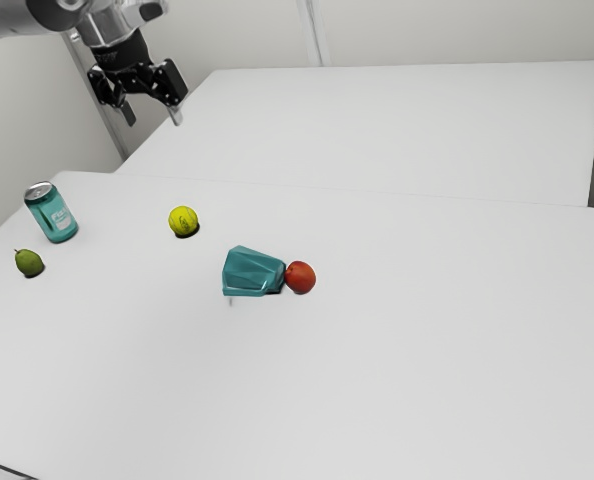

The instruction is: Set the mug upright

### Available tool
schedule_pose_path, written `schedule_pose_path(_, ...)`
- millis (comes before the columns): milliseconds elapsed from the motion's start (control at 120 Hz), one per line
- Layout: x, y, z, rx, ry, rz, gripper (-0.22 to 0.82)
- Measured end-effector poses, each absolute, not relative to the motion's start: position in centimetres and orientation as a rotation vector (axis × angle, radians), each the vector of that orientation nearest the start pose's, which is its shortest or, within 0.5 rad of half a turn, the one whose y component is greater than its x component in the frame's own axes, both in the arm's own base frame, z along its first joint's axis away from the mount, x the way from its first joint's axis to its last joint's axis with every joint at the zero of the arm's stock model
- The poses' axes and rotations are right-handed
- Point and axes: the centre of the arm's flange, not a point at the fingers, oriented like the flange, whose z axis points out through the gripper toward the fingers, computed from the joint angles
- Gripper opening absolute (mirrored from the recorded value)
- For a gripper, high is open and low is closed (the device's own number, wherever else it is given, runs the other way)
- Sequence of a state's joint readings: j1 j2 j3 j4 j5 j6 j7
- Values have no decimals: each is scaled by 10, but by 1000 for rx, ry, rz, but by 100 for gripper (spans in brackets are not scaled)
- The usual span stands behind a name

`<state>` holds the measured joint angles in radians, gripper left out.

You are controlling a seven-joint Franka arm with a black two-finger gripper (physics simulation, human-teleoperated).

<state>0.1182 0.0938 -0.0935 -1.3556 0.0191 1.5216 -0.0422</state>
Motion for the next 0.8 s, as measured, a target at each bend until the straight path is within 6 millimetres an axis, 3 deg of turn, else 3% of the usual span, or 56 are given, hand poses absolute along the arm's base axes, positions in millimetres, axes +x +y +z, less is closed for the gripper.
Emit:
schedule_pose_path(108,578,19,665,-3139,-106,-113,60)
schedule_pose_path(192,585,21,634,-3207,-128,-29,60)
schedule_pose_path(267,588,45,576,-3336,-223,90,60)
schedule_pose_path(383,593,102,466,-3625,-516,232,60)
schedule_pose_path(492,600,109,401,-3846,-648,216,60)
schedule_pose_path(650,604,118,360,-4006,-661,35,60)
schedule_pose_path(800,608,136,340,-4055,-583,-147,60)
